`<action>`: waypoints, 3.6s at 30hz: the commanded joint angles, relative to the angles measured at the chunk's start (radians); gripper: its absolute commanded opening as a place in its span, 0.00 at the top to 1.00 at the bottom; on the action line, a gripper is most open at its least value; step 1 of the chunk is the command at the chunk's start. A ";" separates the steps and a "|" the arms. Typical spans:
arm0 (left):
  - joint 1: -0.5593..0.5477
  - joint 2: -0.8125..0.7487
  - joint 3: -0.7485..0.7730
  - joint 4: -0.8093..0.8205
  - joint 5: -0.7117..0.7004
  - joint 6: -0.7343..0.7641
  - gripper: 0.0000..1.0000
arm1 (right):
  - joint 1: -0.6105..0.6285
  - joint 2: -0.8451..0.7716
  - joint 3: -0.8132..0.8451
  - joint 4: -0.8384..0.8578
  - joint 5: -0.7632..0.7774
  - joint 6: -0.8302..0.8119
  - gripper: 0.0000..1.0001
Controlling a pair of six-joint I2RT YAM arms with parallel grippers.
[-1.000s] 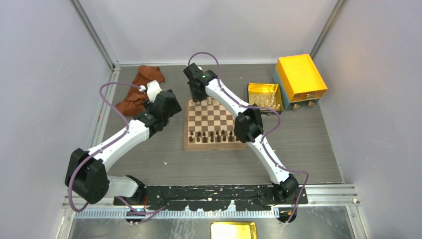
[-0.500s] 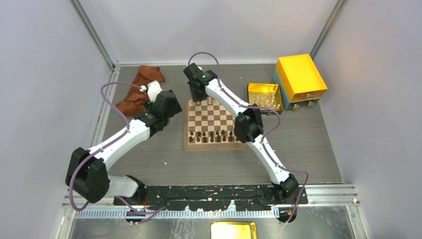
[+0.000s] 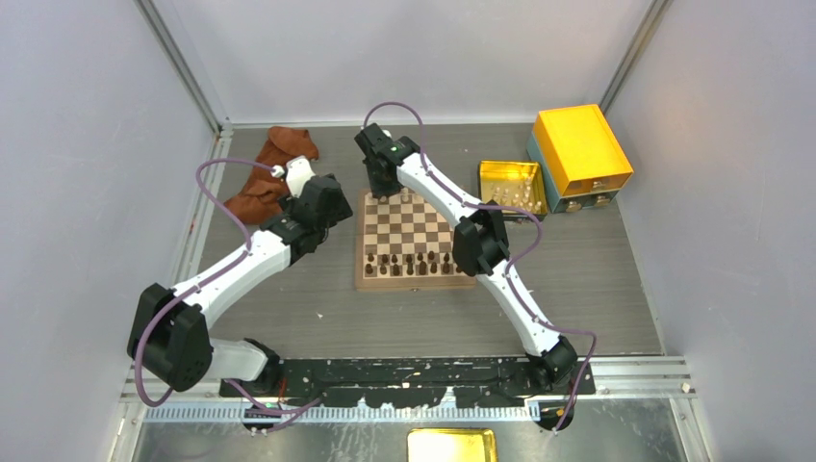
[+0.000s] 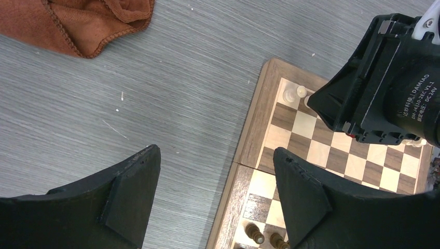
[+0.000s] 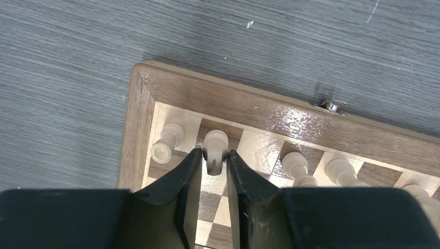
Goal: Set up the chess pieces on the board
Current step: Place the chess piece on the chessboard, then pick up the chess piece from the storage box.
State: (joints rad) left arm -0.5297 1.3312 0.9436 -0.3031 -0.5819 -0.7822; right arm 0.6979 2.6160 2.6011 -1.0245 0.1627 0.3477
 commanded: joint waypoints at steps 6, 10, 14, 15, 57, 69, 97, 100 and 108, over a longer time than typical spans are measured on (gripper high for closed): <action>0.004 -0.001 0.018 0.044 -0.012 -0.006 0.20 | -0.003 -0.067 -0.002 0.035 0.009 0.010 0.67; 0.004 -0.001 0.020 0.044 -0.012 -0.006 0.20 | -0.001 -0.079 -0.007 0.036 0.012 0.008 0.67; 0.004 -0.002 0.020 0.042 -0.009 -0.008 0.19 | -0.001 -0.097 -0.023 0.041 0.017 0.006 0.67; 0.004 -0.003 0.019 0.042 -0.009 -0.009 0.19 | 0.001 -0.100 -0.026 0.044 0.017 0.007 0.67; 0.004 0.067 0.076 0.008 0.019 -0.002 0.17 | -0.113 -0.603 -0.520 0.287 0.189 -0.057 0.68; 0.002 0.188 0.194 0.021 0.038 0.017 0.02 | -0.284 -0.766 -0.754 0.420 0.214 -0.090 0.00; 0.000 0.279 0.306 -0.005 0.045 0.070 0.19 | -0.507 -0.745 -0.960 0.465 0.232 0.090 0.58; 0.000 0.274 0.300 0.004 0.045 0.070 0.19 | -0.514 -0.738 -0.977 0.468 0.236 0.094 0.58; -0.001 0.278 0.289 0.012 0.050 0.069 0.20 | -0.534 -0.717 -1.009 0.468 0.225 0.111 0.58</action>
State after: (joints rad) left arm -0.5301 1.6154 1.2118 -0.3161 -0.5251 -0.7242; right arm 0.1722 1.8938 1.5982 -0.5911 0.3855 0.4282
